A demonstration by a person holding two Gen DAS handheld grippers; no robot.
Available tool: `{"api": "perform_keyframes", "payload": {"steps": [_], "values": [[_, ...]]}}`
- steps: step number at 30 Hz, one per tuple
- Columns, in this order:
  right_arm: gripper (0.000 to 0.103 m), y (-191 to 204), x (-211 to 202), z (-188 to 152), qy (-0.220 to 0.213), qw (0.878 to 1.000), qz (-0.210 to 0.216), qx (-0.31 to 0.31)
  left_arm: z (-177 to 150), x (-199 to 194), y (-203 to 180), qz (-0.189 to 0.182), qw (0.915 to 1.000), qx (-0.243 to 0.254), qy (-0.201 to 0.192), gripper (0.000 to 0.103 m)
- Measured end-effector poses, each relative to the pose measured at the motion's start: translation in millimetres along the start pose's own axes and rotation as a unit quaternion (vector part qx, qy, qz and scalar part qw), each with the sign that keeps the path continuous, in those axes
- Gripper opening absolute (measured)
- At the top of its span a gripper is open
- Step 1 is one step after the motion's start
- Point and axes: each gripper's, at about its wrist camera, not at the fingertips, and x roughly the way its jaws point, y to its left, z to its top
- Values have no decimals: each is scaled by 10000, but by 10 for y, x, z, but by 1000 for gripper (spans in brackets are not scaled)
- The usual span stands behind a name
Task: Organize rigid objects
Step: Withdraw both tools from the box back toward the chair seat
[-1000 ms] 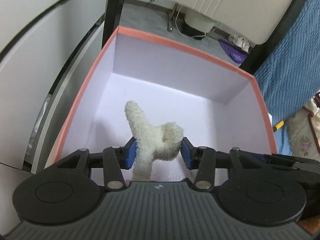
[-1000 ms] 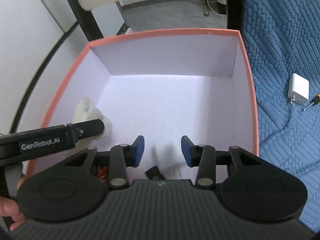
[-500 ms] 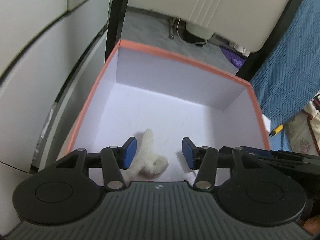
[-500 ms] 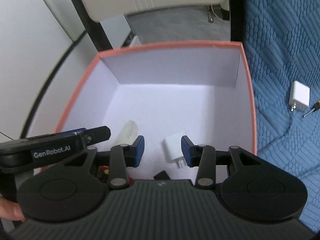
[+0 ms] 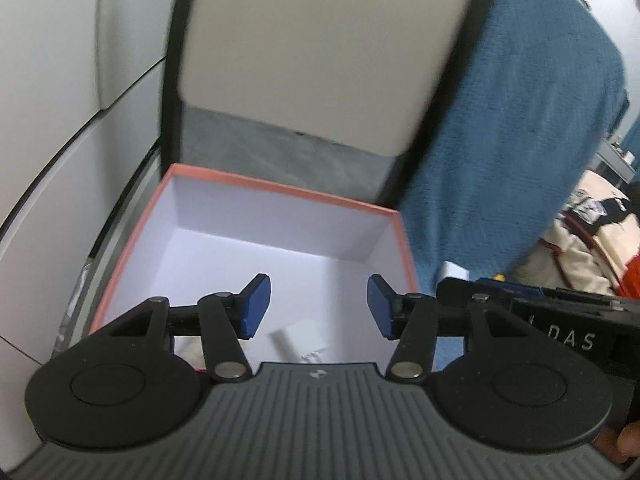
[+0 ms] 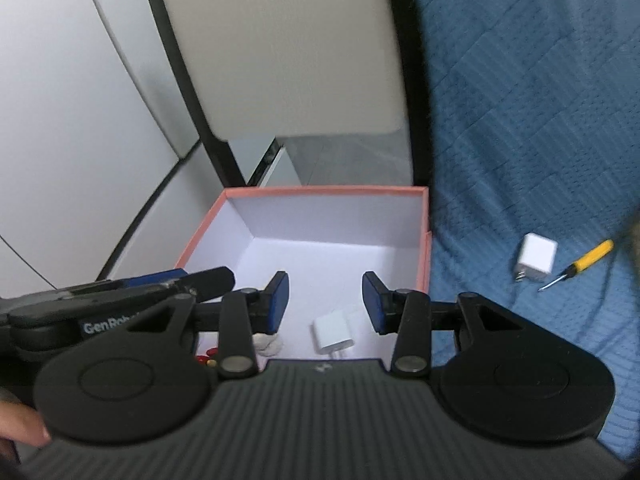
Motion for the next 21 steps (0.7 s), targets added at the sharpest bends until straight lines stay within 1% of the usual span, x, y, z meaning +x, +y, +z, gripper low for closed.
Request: {"api": "perform_keyframes", "payload": {"steps": [3, 6, 9, 13, 16, 19, 21], "values": [[44, -126, -225, -38, -161, 9998, -103, 18, -56, -87, -212, -82, 9998, 137, -98, 65], [44, -230, -384, -96, -311, 9993, -212, -7, -127, -146, -414, -214, 9995, 207, -115, 66], [44, -375, -523, -184, -409, 9988, -270, 27, -205, -176, -564, -262, 9991, 300, -155, 71], [44, -543, -667, -326, -571, 9973, -459, 41, -325, -178, -718, -364, 9984, 369, -226, 72], [44, -705, -736, -445, -574, 9966, -553, 211, -429, -188, -855, -433, 9975, 480, -278, 73], [44, -824, -791, -565, -569, 9960, -634, 255, -544, -209, -978, -528, 9968, 508, -306, 76], [44, -878, -833, -639, -573, 9955, -724, 220, -617, -211, -1050, -547, 9965, 539, -327, 77]]}}
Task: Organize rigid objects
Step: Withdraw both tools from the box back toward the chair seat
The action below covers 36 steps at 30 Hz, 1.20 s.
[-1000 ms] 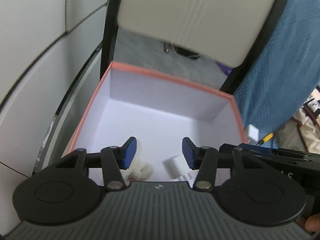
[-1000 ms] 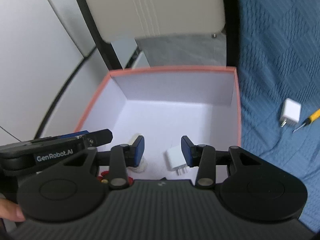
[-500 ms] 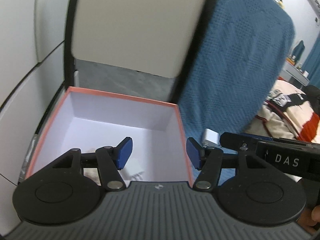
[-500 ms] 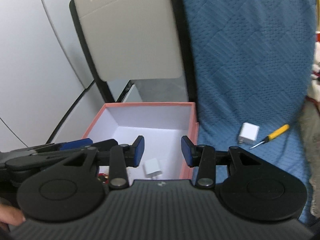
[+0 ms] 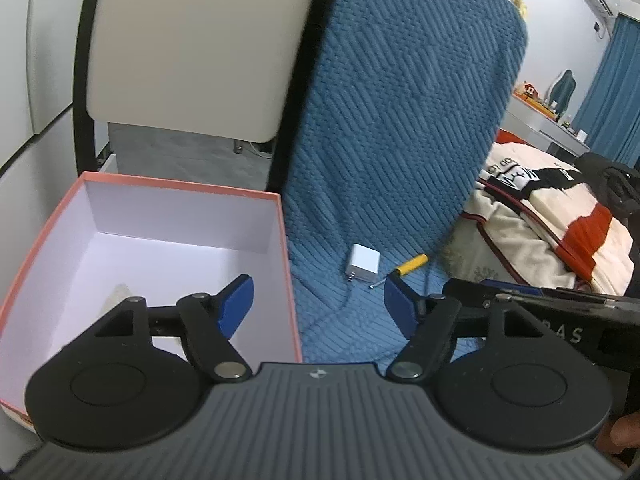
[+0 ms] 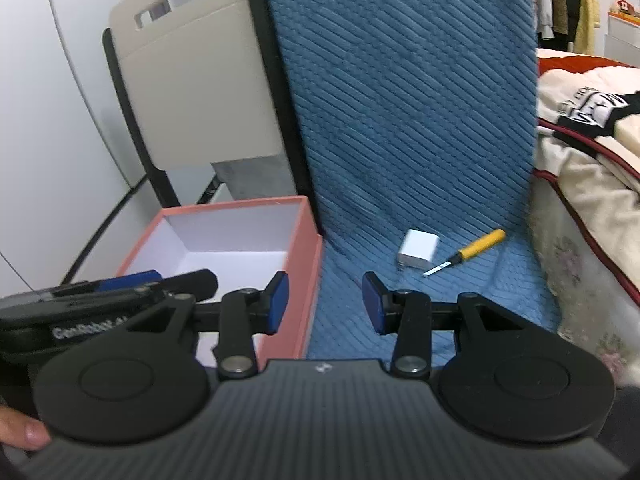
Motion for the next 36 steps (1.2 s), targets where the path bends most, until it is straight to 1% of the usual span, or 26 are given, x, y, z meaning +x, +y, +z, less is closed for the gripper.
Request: {"api": "perform_keyframes", "payload": {"steps": [4, 9, 13, 17, 22, 26, 31, 34, 36], "values": [[44, -161, -78, -139, -2, 9999, -101, 10, -124, -5, -134, -70, 10000, 24, -21, 79], [44, -328, -163, -272, -65, 9997, -225, -11, -279, 53, -327, -73, 9999, 100, -15, 80], [44, -495, -216, -411, -24, 9995, -306, -30, -417, 116, -466, -103, 9999, 91, 20, 82], [44, -665, -253, -554, -9, 9991, -427, -31, -535, 198, -615, -66, 9998, 185, 68, 83], [44, -840, -264, -711, -18, 9981, -608, -108, -661, 303, -768, -55, 9994, 306, 134, 84], [45, -992, -224, -828, -21, 9970, -770, -50, -752, 419, -854, -18, 9990, 405, 179, 84], [45, -1084, -149, -905, -39, 9966, -828, 25, -809, 594, -879, 43, 9988, 461, 176, 84], [45, -1118, -125, -895, -128, 9961, -868, 78, -776, 711, -855, 101, 9989, 430, 148, 84], [45, -1174, -79, -879, -113, 9957, -888, 216, -719, 802, -820, 80, 9993, 359, 114, 84]]}}
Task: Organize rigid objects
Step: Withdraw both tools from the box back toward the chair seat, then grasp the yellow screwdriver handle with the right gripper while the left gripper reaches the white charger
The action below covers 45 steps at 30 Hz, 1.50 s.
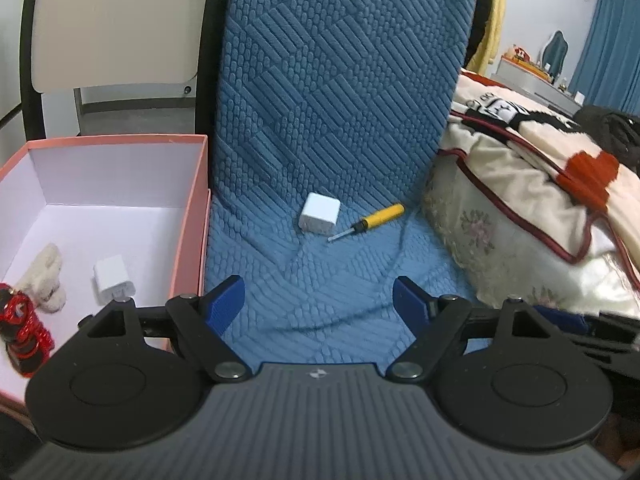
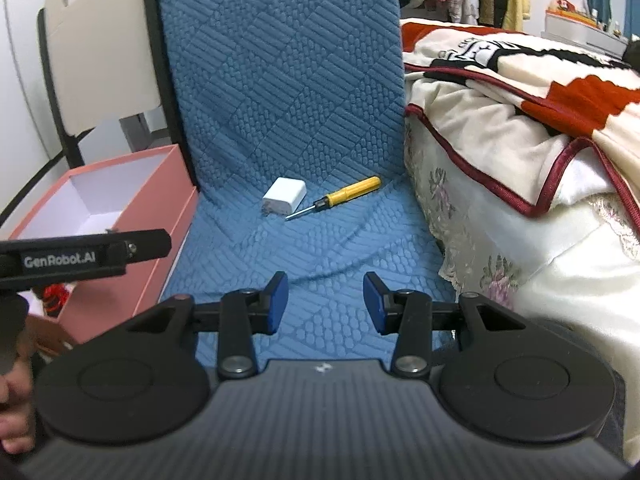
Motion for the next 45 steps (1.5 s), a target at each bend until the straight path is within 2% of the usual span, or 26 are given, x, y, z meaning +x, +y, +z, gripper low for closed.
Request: {"api": "perform_keyframes", "payload": {"steps": [4, 13, 24, 26, 28, 34, 39, 45], "values": [[45, -83, 121, 67, 37, 9996, 48, 273, 133, 220, 94, -48, 9997, -228, 2, 84], [45, -205, 534, 272, 180, 9971, 206, 703, 354, 882, 167, -30, 9986, -425, 329, 84], [45, -387, 1118, 476, 456, 9915, 440, 1135, 444, 1558, 82, 54, 9979, -158, 621, 83], [45, -430, 1218, 505, 518, 9892, 510, 1270, 449, 1656, 67, 140, 9975, -69, 685, 79], [45, -440, 1333, 539, 584, 9878, 527, 1343, 444, 1742, 69, 253, 9971, -34, 715, 69], [46, -399, 1716, 681, 715, 9854, 643, 1408, 407, 2017, 151, 256, 9948, -94, 978, 46], [46, -330, 2036, 759, 961, 9820, 750, 1444, 428, 2202, 185, 246, 9953, -157, 928, 36], [46, -305, 2363, 833, 1206, 9761, 793, 1625, 518, 2344, 195, 178, 9954, -390, 853, 35]]}}
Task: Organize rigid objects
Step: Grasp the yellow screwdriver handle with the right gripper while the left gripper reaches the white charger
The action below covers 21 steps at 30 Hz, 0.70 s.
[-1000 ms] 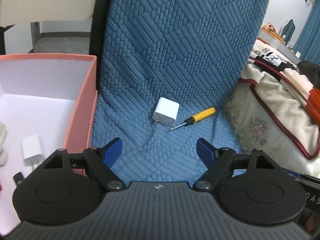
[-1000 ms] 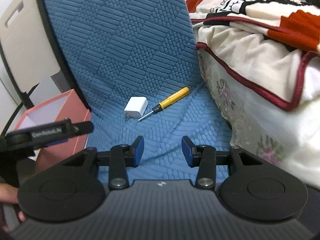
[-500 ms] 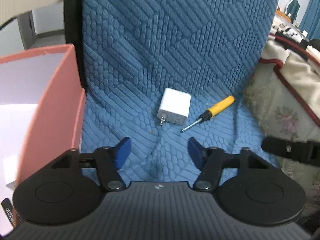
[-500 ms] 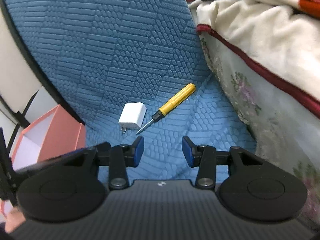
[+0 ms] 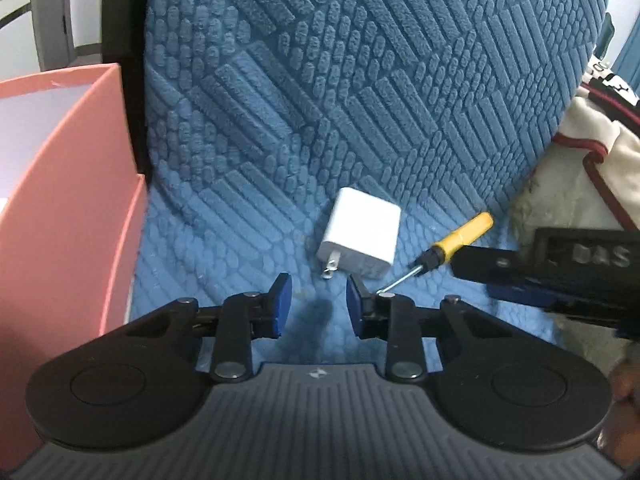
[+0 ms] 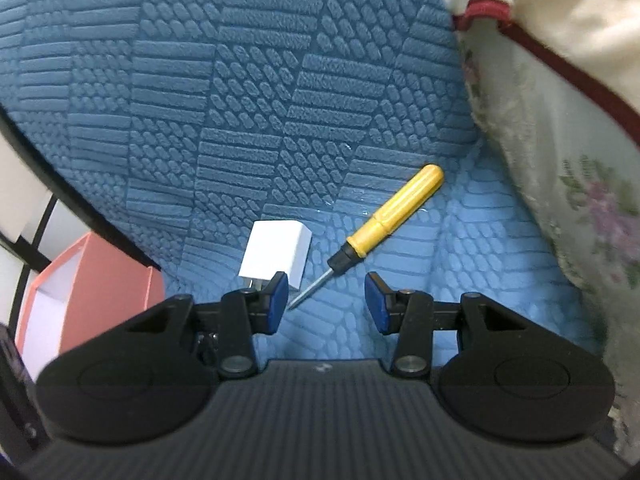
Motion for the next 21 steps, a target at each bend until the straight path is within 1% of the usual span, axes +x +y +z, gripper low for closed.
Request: {"api": "perform_keyframes", "payload": {"steps": [7, 9, 13, 15, 17, 18, 19, 21], "values": [[46, 21, 315, 102, 278, 9993, -210, 136, 17, 41, -45, 1, 10000, -20, 82, 35], [46, 43, 369, 120, 254, 9993, -250, 120, 15, 36, -73, 5, 10000, -1, 86, 35], [46, 56, 470, 149, 242, 9988, -396, 171, 22, 40, -160, 164, 9996, 198, 81, 35], [42, 27, 498, 154, 258, 9985, -434, 203, 25, 48, -178, 178, 9995, 244, 115, 35], [31, 9, 497, 178, 283, 9980, -542, 174, 30, 63, -175, 169, 9995, 210, 167, 35], [30, -5, 493, 187, 293, 9980, -536, 185, 31, 65, -170, 166, 9995, 202, 185, 36], [27, -22, 489, 196, 314, 9979, -526, 206, 37, 71, -171, 191, 9994, 196, 195, 36], [23, -39, 468, 208, 343, 9977, -522, 255, 53, 97, -175, 215, 9994, 150, 229, 36]]}}
